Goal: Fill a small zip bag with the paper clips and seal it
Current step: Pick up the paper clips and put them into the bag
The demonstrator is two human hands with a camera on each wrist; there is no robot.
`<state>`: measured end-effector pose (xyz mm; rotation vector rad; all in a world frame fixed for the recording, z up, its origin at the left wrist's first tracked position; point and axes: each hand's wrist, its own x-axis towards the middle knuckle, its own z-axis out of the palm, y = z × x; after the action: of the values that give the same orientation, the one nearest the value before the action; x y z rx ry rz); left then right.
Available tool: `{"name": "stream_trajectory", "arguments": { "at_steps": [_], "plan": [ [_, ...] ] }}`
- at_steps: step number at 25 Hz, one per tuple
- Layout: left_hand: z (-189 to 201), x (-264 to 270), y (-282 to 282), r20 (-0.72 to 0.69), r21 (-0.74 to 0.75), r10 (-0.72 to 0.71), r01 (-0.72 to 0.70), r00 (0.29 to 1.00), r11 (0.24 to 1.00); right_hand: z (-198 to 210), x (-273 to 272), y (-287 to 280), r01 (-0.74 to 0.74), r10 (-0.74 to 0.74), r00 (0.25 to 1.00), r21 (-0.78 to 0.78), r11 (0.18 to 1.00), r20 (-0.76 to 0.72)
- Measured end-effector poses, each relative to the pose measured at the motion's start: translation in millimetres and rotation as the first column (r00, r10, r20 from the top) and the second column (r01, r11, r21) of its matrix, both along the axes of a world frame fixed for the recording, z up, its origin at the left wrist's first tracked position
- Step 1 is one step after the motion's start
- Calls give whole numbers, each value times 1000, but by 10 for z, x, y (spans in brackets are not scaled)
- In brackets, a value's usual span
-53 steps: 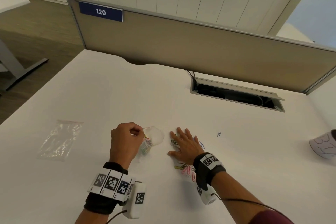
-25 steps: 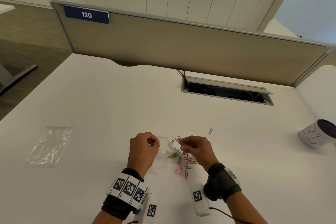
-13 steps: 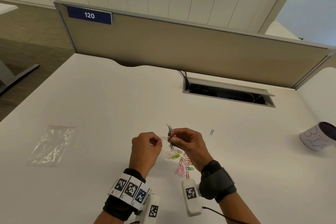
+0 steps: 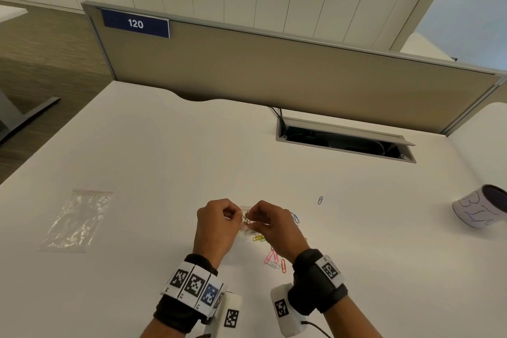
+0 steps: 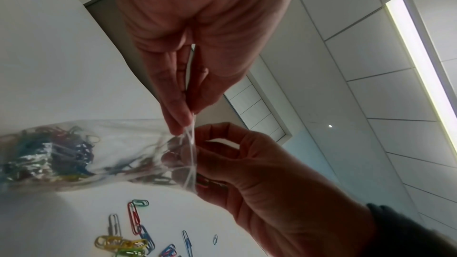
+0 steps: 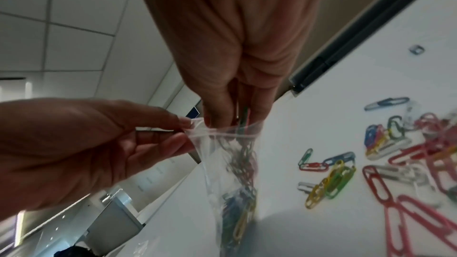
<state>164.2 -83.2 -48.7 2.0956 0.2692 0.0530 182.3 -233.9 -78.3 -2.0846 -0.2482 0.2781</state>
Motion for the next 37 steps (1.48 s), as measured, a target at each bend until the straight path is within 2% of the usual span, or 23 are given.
{"name": "stream_trajectory", "arguments": {
  "at_steps": [3, 9, 12, 13, 14, 15, 17, 19, 22, 27, 29, 30, 32, 33, 34, 35, 37],
  "plan": [
    [0, 10, -22, -9, 23, 7, -7, 1000, 1000, 67, 11, 23, -27, 30, 999, -94, 995, 29],
    [19, 23, -9, -17, 35, 13, -13, 1000, 999, 205, 26, 24, -63, 72, 993, -108, 992, 91],
    [28, 19, 23, -12, 17, 10, -10, 1000, 1000, 208, 41, -145, 152, -151, 978, 5, 988, 144],
    [29, 22, 40, -4, 4, 13, -13, 1000, 1000, 171, 50, -253, 189, -185, 975, -23, 982, 121],
    [25, 24, 58, 4, -7, 18, -18, 1000, 1000, 114, 44, -367, 172, -166, 984, -119, 978, 57],
    [20, 32, 70, 10, -10, 22, -22, 1000, 1000, 39, 29, -478, 110, -124, 992, -258, 960, -39],
    [13, 38, 78, 16, 1, 18, -18, 1000, 1000, -112, -48, -637, -34, -85, 973, -496, 868, -215],
    [12, 34, 73, 23, 9, 11, -11, 1000, 1000, -250, -125, -686, -62, -115, 957, -576, 815, -266],
    [3, 27, 64, 18, 12, 13, -13, 1000, 1000, -386, -124, -620, -28, -123, 967, -574, 818, -223],
    [14, 19, 67, 28, 7, 9, -9, 1000, 1000, -399, 53, -426, -61, -17, 988, -485, 872, -155],
    [13, 22, 80, 33, 3, 18, -19, 999, 1000, -352, 140, -410, -146, 84, 985, -480, 865, -149],
    [7, 26, 86, 31, 0, 25, -25, 999, 1000, -344, 169, -408, -241, 178, 969, -525, 816, -169],
    [-8, 28, 84, 26, -4, 27, -27, 999, 1000, -390, 196, -412, -427, 368, 900, -641, 638, -232],
    [-11, 22, 80, 24, -7, 25, -24, 999, 1000, -424, 199, -416, -478, 431, 866, -675, 562, -254],
    [-9, 15, 73, 23, -8, 23, -23, 999, 1000, -455, 196, -425, -494, 472, 846, -697, 520, -248],
    [-7, 10, 68, 23, -6, 24, -24, 999, 1000, -483, 188, -439, -482, 499, 840, -711, 511, -212],
    [-12, 5, 63, 18, -6, 34, -33, 999, 999, -524, 163, -474, -424, 533, 843, -700, 575, -72]
  ]
}}
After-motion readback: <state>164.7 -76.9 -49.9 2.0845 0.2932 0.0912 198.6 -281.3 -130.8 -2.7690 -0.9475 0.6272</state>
